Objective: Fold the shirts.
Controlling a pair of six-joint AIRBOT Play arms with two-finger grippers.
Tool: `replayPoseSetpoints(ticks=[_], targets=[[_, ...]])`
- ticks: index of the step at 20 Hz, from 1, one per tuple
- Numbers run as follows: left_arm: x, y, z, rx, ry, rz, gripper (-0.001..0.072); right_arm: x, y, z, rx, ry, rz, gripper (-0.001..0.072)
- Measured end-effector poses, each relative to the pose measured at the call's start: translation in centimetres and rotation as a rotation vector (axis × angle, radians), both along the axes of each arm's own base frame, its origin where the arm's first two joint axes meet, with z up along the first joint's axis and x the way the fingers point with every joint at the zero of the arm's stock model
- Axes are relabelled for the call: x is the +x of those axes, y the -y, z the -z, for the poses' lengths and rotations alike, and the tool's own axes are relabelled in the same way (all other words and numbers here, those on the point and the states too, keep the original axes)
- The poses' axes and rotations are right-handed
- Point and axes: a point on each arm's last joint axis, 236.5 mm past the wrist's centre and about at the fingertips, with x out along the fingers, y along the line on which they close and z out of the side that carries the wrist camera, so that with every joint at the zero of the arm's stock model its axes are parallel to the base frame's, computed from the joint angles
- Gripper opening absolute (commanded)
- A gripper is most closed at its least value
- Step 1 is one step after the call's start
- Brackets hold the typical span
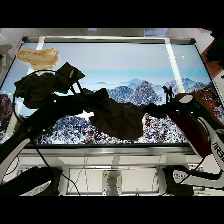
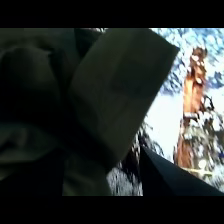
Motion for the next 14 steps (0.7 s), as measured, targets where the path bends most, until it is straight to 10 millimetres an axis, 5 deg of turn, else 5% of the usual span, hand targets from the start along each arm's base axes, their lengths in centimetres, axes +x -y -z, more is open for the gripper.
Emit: replayPoseSetpoints(ticks=[4,14], targets=[[-0.9,-1.3,-1.5,0.038,0.044,0.022,0.0012,2.4,-1.1,1.8,-0.060,0.056,0.088,0.0522],[-1.4,-3.0,-2.0,0.112,0.080,0.035,0.0013,4.9,1.4,2.6,-0.101,0.095,0.231,0.0482]])
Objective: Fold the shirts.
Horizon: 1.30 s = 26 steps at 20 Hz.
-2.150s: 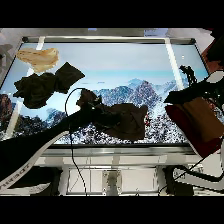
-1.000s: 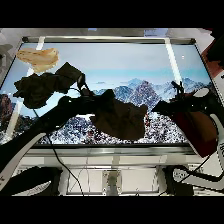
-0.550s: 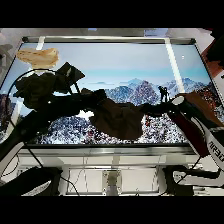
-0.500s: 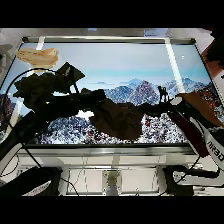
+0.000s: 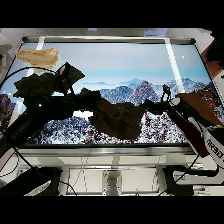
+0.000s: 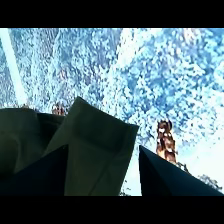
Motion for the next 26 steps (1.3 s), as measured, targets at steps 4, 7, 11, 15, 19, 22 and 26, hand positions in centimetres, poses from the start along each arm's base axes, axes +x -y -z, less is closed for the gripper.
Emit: replayPoseSetpoints(ticks=[4,7,11,15,19,22,26], targets=[[0.0,-0.1,0.0,0.006,0.002,0.000,0.0013,0.0,-0.4,0.5,0.031,-0.022,0.025,0.0465],[0.0,-0.1,0.0,0.007,0.003,0.000,0.0012,-0.3,-1.1,0.8,0.042,-0.033,0.015,0.0231],[0.2,-0.2,0.0,0.010,0.011,-0.001,0.0012,-0.4,-2.3,0.7,0.045,-0.018,-0.032,0.0025],[2.2,-1.9,-2.4,0.024,0.129,-0.042,0.0012,0.8,-2.1,-2.4,0.056,0.051,-0.076,0.0023],[5.1,-8.2,-9.9,0.033,0.332,-0.184,0.0012,3.5,4.1,-12.9,-0.027,0.274,-0.056,0.0023],[4.5,-12.8,-17.5,0.067,0.511,-0.252,0.0012,2.4,10.9,-24.6,-0.165,0.501,0.024,0.0022],[0.9,-16.1,-25.8,0.129,0.690,-0.264,0.0013,-3.7,15.3,-39.4,-0.413,0.799,0.111,0.0022]])
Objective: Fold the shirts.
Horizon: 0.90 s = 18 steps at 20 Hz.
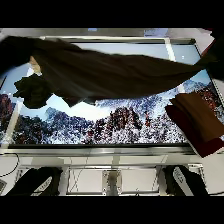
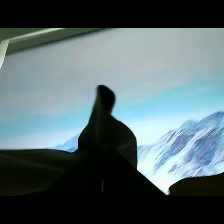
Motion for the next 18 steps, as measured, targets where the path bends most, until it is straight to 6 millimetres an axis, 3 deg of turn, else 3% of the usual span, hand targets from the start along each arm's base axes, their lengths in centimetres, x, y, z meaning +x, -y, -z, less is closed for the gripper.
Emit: replayPoseSetpoints(ticks=[2,5,7,9,11,13,18], targets=[[-1.9,-1.5,-2.2,0.042,0.033,-0.023,0.0013,-4.0,0.4,-6.0,-0.121,0.127,0.061,0.0022],[-4.4,-3.4,-3.6,0.082,0.046,-0.055,0.0012,-8.5,0.2,-11.6,-0.236,0.245,0.132,0.0022],[-5.2,-4.0,-3.3,0.108,0.025,-0.065,0.0012,-9.7,-0.6,-13.4,-0.239,0.290,0.134,0.0022],[-4.8,-4.1,-1.5,0.163,-0.036,-0.066,0.0012,-9.0,-1.7,-13.3,-0.180,0.284,0.083,0.0022],[-2.6,-3.7,2.1,0.251,-0.137,-0.058,0.0012,-6.6,-2.3,-11.3,-0.080,0.223,0.010,0.0022],[0.7,-3.5,6.5,0.354,-0.246,-0.068,0.0011,-3.1,-2.3,-7.7,0.018,0.127,-0.051,0.0022],[11.8,-4.4,19.0,0.572,-0.459,-0.124,0.0013,7.2,-3.3,6.0,0.196,-0.143,-0.143,0.0024]])
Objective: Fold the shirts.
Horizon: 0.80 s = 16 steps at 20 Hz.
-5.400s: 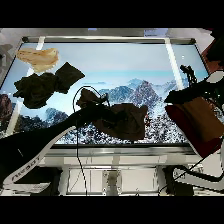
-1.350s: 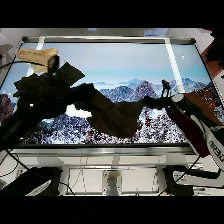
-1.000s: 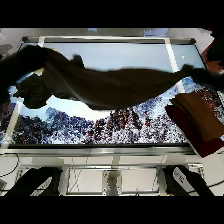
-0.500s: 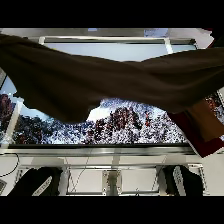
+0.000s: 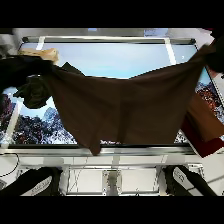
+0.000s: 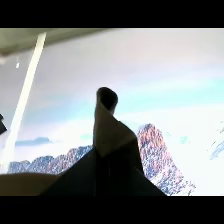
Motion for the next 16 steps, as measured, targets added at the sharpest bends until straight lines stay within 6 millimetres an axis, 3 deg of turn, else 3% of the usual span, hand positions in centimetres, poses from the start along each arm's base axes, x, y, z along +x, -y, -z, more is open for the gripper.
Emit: replayPoseSetpoints(ticks=[2,4,5,7,10,11,12,13,16], targets=[[3.8,-0.1,5.5,0.017,-0.059,-0.018,0.0054,4.1,-0.8,5.2,0.034,-0.060,0.005,0.0061],[6.5,0.2,10.2,0.002,-0.100,-0.030,0.0519,7.5,-2.0,9.4,0.060,-0.086,0.033,0.0395],[7.3,0.3,11.4,-0.007,-0.104,-0.035,0.0547,9.0,-2.4,11.0,0.067,-0.087,0.052,0.0398],[8.8,0.3,11.7,-0.030,-0.081,-0.049,0.0546,10.9,-2.7,12.4,0.067,-0.060,0.095,0.0398],[9.5,-1.9,7.2,-0.022,-0.009,-0.117,0.0536,11.8,-1.6,11.8,0.040,-0.018,0.134,0.0386],[8.9,-3.5,5.0,0.006,0.014,-0.155,0.0393,11.3,-0.8,11.2,0.017,-0.014,0.136,0.0386],[7.7,-5.7,2.9,0.039,0.029,-0.212,0.0169,10.6,0.1,10.9,-0.005,-0.029,0.133,0.0386],[6.1,-7.9,1.2,0.075,0.031,-0.272,0.0024,9.6,1.3,10.7,-0.023,-0.054,0.134,0.0386],[-1.6,-15.7,-1.4,0.138,-0.027,-0.532,0.0013,5.2,5.3,10.4,-0.063,-0.161,0.151,0.0387]])
